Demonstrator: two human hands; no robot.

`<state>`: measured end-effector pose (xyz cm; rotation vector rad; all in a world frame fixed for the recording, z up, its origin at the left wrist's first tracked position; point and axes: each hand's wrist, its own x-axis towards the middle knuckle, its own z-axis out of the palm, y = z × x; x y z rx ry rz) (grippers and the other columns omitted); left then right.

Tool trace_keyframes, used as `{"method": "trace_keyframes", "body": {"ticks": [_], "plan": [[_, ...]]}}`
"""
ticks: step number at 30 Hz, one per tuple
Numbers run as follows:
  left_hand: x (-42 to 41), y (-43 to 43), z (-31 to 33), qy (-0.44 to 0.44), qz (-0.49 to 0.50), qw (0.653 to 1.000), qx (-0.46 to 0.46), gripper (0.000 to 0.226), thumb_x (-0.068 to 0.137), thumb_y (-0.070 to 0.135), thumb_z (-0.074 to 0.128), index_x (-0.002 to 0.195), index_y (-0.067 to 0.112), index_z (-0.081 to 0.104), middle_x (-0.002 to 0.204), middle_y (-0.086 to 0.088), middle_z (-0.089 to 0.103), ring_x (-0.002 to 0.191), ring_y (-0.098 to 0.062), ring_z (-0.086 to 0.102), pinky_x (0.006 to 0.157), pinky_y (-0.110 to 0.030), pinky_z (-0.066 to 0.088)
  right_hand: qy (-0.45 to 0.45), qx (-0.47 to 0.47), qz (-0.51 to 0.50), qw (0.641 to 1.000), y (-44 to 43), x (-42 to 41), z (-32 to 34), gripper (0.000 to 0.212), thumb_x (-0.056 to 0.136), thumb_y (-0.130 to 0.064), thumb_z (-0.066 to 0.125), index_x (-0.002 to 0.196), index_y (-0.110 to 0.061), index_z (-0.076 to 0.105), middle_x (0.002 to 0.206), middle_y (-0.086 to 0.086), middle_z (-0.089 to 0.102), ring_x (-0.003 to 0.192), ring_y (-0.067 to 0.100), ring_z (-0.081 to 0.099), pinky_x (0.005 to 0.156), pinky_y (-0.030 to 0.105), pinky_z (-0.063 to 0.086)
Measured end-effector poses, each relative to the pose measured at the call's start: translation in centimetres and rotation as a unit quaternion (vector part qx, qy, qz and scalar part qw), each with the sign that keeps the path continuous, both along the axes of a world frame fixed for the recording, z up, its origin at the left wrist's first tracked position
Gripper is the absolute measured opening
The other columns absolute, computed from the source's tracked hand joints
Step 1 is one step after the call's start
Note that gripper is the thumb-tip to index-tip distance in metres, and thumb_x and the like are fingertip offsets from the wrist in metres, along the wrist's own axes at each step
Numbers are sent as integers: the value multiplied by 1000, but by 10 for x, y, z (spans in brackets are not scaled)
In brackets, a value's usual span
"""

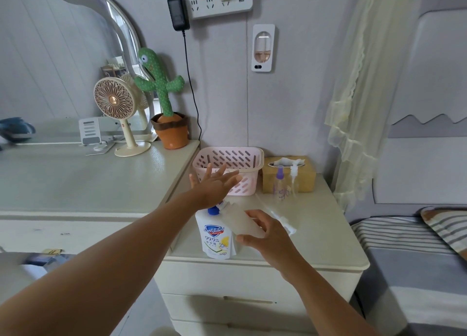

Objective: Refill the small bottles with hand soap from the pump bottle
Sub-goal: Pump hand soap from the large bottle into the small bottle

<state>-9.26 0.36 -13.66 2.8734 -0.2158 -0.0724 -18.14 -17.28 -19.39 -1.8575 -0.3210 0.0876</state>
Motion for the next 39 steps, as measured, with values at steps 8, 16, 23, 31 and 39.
{"method": "trace_keyframes", "body": {"ticks": [8,16,23,31,39], "plan": [[0,-3,3,19,31,997,-64,56,96,57,7,148,38,15,159,6,0,145,-23,-11,109,-62,-13,22,33,-1,999,1,1,-3,46,78,-25,75,119,-27,53,109,-8,62,100,7,59,73,14,51],[12,-1,7,-50,27,998,-37,54,95,58,8,146,43,20,158,6,5,145,-22,-9,109,-62,-13,38,70,-14,997,-2,5,-5,45,77,-24,77,115,-32,54,105,-9,64,96,7,62,70,13,51],[34,12,13,-104,25,991,86,54,95,58,6,147,44,13,159,5,0,144,-21,-14,109,-63,-13,47,87,-26,995,-6,16,-9,44,76,-24,77,112,-36,55,107,-9,63,97,9,61,71,17,51],[61,27,21,-203,17,951,232,58,96,57,11,149,34,10,159,0,6,145,-21,-11,107,-64,-15,38,99,-36,994,-6,27,-7,42,78,-21,75,112,-35,56,105,-10,64,96,8,62,70,17,48],[65,20,21,-307,36,943,124,39,100,38,33,134,23,47,129,-3,58,130,-20,43,116,-49,6,28,110,-43,993,-7,32,-5,42,79,-23,75,113,-36,55,105,-18,62,97,2,59,72,15,48]]}}
